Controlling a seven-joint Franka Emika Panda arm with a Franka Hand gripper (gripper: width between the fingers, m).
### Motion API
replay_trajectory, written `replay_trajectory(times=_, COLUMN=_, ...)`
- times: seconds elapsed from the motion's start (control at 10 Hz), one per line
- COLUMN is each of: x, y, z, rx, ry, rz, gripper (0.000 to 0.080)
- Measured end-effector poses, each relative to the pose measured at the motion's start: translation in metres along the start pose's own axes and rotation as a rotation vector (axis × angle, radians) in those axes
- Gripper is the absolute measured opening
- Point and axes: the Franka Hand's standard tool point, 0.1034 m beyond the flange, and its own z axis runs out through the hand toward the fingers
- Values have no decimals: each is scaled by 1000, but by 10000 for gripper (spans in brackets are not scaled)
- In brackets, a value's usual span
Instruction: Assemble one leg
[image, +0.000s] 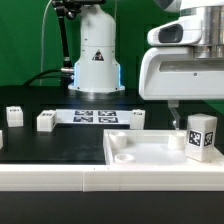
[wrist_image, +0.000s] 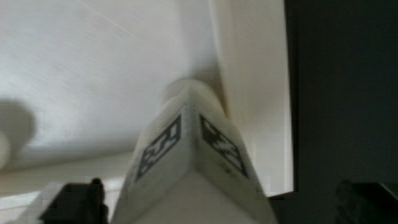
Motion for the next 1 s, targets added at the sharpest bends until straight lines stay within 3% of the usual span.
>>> replay_trajectory(times=0.2, x=0, y=-1, z=-1, rx=-14, ry=4, rz=-182, gripper=649)
replay_trajectory(times=0.5, x=7, y=5, z=-1, rx=-54, ry=42, rz=-435, gripper=649)
replay_trajectory(times=0.8, x=11, y=21, z=-2, rx=-63, ry=40, rz=-622, gripper=649)
replay_trajectory(times=0.9, x=11, y=20, z=-2, rx=-62, ry=40, rz=-607, gripper=649)
replay_trajectory(times=1.0, x=11, y=20, z=-2, rx=-62, ry=39, rz=-608, gripper=536)
